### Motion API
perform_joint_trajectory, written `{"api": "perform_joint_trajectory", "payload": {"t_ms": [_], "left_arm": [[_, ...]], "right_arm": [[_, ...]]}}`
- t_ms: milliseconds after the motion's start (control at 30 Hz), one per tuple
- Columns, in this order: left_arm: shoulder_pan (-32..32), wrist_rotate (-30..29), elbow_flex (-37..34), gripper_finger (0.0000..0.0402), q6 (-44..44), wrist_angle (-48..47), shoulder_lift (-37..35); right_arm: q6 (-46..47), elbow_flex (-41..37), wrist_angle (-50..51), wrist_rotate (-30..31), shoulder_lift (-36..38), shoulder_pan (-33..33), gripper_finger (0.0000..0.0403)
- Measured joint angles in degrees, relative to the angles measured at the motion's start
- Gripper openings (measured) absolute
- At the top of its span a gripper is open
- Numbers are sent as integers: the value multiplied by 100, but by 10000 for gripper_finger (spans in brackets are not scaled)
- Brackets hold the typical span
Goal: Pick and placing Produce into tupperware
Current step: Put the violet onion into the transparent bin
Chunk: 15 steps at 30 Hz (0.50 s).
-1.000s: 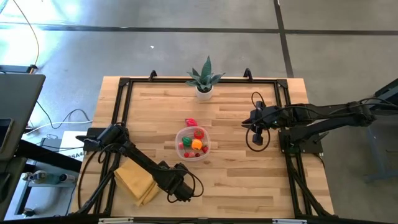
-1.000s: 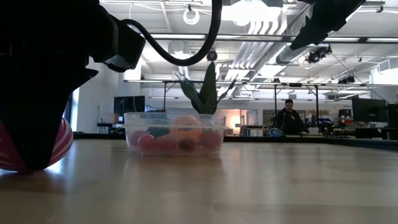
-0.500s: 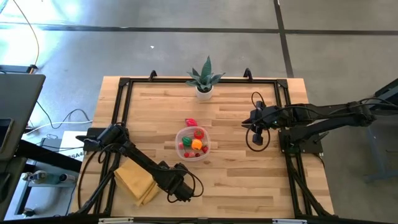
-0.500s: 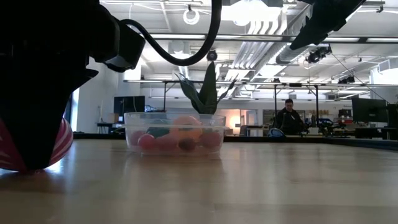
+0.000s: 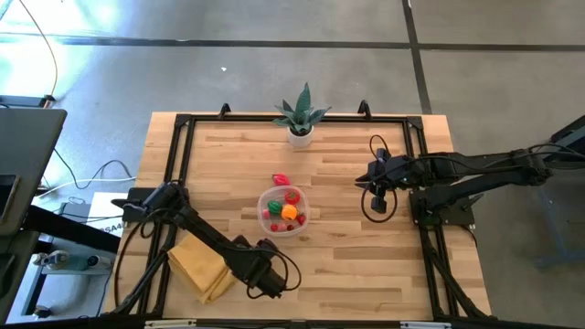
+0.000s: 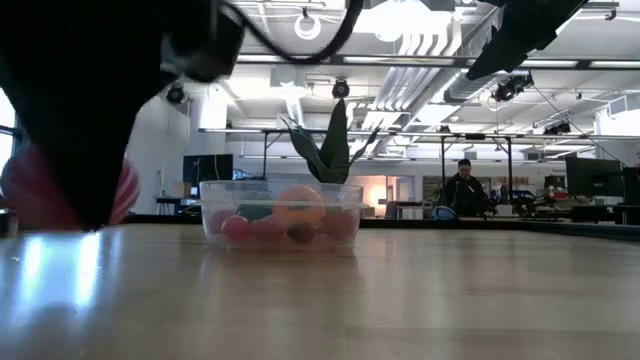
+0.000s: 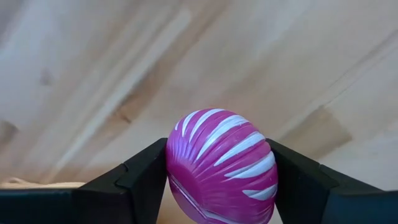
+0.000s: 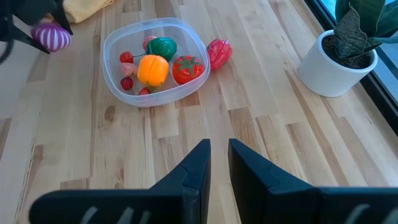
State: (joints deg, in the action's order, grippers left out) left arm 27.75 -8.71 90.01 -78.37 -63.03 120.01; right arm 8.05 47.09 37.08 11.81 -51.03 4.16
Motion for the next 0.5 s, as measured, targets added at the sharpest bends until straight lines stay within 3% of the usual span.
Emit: {"api": "perform_joint_trajectory", "payload": {"t_ms": [267, 500], "left_arm": [[-118, -935, 1374, 236, 315, -1403, -2], [-858, -1385, 2590, 236, 1374, -2157, -11]], "right_arm": [[1, 0, 0, 0, -1, 1, 46], [1, 0, 0, -1, -1, 1, 46]]}}
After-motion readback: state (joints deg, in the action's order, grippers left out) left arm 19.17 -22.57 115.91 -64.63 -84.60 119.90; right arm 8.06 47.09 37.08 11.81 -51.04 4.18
